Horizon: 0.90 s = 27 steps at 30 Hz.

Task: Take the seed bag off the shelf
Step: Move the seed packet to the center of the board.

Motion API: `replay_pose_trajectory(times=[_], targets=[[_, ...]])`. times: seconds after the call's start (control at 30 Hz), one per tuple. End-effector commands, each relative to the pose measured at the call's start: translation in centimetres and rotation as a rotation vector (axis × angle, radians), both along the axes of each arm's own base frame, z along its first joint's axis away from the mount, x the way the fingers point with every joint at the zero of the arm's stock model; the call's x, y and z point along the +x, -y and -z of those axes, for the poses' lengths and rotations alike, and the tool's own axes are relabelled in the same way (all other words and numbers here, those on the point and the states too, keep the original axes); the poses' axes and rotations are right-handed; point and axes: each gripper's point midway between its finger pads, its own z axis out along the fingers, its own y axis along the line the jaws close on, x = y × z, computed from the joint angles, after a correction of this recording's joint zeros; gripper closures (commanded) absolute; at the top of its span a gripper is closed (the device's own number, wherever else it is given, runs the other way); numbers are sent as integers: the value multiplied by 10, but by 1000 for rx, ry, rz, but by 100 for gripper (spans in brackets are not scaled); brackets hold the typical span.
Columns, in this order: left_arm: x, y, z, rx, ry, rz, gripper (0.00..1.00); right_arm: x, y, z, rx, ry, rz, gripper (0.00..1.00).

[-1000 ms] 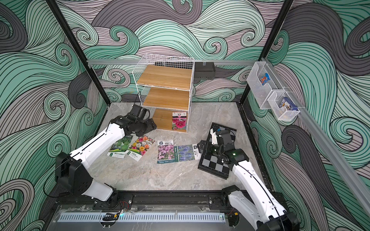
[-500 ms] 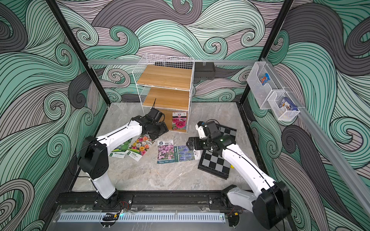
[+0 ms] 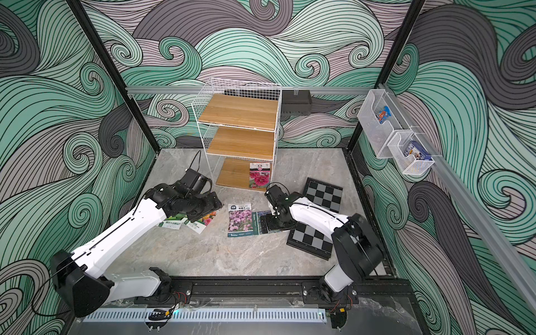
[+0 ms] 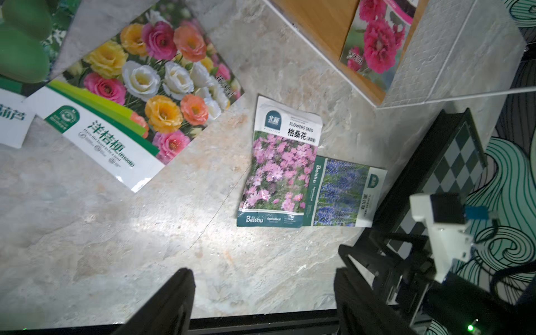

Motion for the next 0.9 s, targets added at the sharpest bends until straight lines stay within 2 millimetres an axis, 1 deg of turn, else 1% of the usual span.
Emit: replay_pose_trajectory(times=[0.0, 0.1, 0.13, 0.27, 0.33, 0.4, 0.53, 0.63, 0.7, 0.77, 0.87], targets=[[-12, -10, -5, 15, 34, 43, 19, 15, 2, 0, -70, 48, 45, 1], [-21, -20, -2, 31, 23, 40, 19, 19, -1, 15, -128, 34, 41, 0], [-24, -22, -1, 35, 17, 41, 19, 21, -2, 18, -142, 35, 36, 1], [-35, -28, 3, 43, 9, 60, 18, 24, -4, 41, -221, 14, -6, 1], [-40, -32, 6, 49, 6, 65, 18, 25, -6, 51, -245, -1, -34, 1], [-46, -36, 9, 53, 1, 65, 18, 23, -10, 59, -266, -11, -106, 1], [-55, -43, 11, 60, 4, 71, 17, 16, -20, 66, -256, -32, -272, 1], [-61, -47, 12, 53, 14, 64, 17, 2, -32, 67, -218, -47, -477, 1], [-64, -49, 14, 47, 18, 56, 17, -6, -40, 66, -191, -69, -565, 1], [-66, -49, 17, 38, 17, 52, 17, -9, -46, 66, -204, -51, -647, 1], [-68, -48, 20, 28, 19, 68, 17, -22, -59, 64, -197, -46, -797, 1]])
